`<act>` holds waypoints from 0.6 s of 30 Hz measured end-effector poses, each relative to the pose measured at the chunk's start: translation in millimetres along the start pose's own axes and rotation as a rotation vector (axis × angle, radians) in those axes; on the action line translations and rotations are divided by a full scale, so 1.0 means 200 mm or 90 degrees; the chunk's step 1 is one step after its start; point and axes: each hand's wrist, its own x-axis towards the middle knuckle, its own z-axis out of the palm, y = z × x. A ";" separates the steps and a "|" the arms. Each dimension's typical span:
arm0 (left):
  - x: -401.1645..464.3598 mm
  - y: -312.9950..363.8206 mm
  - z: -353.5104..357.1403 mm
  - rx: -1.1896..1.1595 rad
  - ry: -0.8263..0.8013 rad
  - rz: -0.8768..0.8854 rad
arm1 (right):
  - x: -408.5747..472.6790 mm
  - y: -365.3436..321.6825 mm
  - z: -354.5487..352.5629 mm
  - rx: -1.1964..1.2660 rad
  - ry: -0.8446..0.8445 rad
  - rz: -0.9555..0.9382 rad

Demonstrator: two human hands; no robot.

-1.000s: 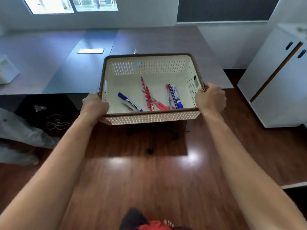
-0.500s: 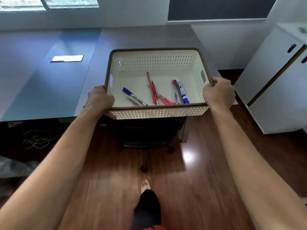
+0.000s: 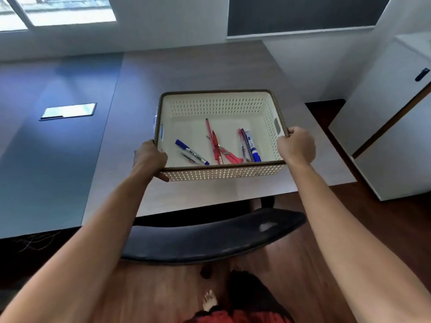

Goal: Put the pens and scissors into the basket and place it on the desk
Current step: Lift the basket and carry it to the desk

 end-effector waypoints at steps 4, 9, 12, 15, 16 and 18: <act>0.21 -0.02 0.11 0.021 0.006 -0.028 | 0.19 -0.01 0.18 -0.024 -0.056 0.038; 0.47 -0.08 0.27 -0.006 0.016 -0.070 | 0.42 -0.02 0.39 -0.033 -0.131 0.078; 0.59 -0.12 0.35 -0.009 0.032 -0.085 | 0.51 -0.01 0.51 -0.037 -0.155 0.099; 0.68 -0.14 0.42 0.007 0.042 -0.104 | 0.58 0.00 0.62 -0.049 -0.172 0.101; 0.72 -0.15 0.43 0.011 0.041 -0.107 | 0.61 0.00 0.66 -0.051 -0.172 0.102; 0.78 -0.16 0.46 0.014 0.038 -0.109 | 0.65 0.01 0.73 -0.059 -0.173 0.105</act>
